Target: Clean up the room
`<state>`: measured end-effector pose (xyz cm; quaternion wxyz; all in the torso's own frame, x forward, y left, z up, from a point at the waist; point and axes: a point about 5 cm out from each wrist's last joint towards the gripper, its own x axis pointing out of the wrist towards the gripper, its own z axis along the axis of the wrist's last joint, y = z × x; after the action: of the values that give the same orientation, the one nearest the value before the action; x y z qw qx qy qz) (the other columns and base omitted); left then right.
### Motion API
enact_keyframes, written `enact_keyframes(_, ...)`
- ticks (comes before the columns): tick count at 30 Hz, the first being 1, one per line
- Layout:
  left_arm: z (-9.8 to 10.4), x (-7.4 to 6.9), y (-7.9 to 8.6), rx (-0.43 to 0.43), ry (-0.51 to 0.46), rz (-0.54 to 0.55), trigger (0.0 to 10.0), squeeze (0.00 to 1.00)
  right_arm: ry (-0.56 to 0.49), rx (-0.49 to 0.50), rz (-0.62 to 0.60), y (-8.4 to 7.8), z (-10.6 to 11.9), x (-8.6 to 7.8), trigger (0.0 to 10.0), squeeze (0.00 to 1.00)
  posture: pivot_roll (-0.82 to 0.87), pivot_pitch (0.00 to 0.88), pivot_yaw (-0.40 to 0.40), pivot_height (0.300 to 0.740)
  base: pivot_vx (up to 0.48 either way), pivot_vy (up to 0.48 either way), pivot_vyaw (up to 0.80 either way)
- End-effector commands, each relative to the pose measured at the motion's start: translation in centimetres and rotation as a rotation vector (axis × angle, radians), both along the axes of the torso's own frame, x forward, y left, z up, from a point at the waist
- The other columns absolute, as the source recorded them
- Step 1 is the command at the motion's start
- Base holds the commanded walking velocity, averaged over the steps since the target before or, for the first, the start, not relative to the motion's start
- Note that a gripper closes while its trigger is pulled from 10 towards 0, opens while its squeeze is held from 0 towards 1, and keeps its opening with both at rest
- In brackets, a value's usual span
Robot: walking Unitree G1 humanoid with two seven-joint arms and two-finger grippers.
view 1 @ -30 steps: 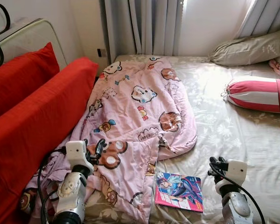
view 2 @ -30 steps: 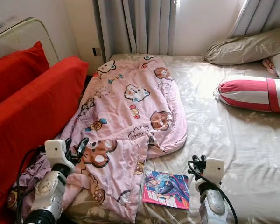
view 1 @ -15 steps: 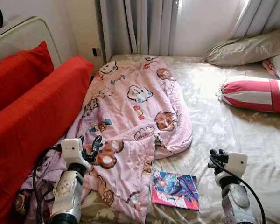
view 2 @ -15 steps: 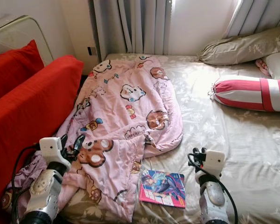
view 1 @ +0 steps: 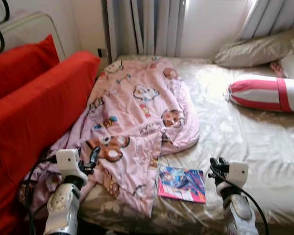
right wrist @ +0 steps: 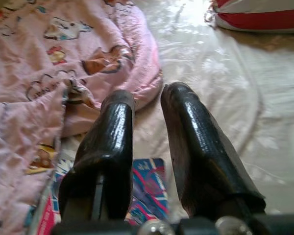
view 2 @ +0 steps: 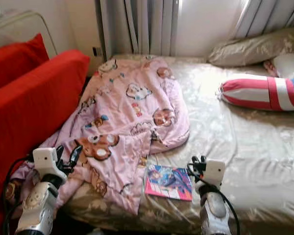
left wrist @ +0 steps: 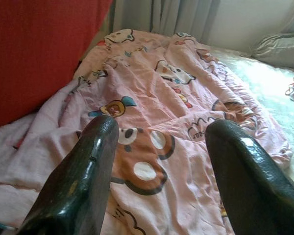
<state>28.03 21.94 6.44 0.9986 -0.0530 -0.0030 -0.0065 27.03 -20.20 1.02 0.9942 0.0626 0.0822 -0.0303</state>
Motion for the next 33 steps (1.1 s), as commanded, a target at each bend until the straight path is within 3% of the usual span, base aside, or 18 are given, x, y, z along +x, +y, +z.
enact_keyframes(1,0.10,-0.07,-0.44,-0.010,0.001,-0.005,10.0,0.00,-0.001,-0.009,-0.011,-0.50,0.19,0.02,10.0,0.00,0.05,0.076,-0.051,0.671,0.000,0.000,0.00)
enact_keyframes(9,-0.18,-0.57,-0.56,-0.018,0.017,0.001,10.0,0.00,0.024,-0.016,-0.012,-0.50,0.13,0.13,10.0,0.00,0.05,0.079,-0.063,0.671,0.000,0.000,0.00)
enact_keyframes(13,0.09,-0.49,-0.65,-0.021,0.011,0.001,10.0,0.00,0.002,-0.001,0.001,-0.13,0.36,0.36,10.0,0.00,0.05,0.077,-0.065,0.641,0.000,0.000,0.00)
enact_keyframes(33,0.25,-0.57,-0.94,-0.006,0.020,-0.023,10.0,0.00,0.041,-0.010,-0.003,-0.09,-0.02,0.24,10.0,0.00,0.05,0.076,-0.058,0.636,0.000,0.000,0.00)
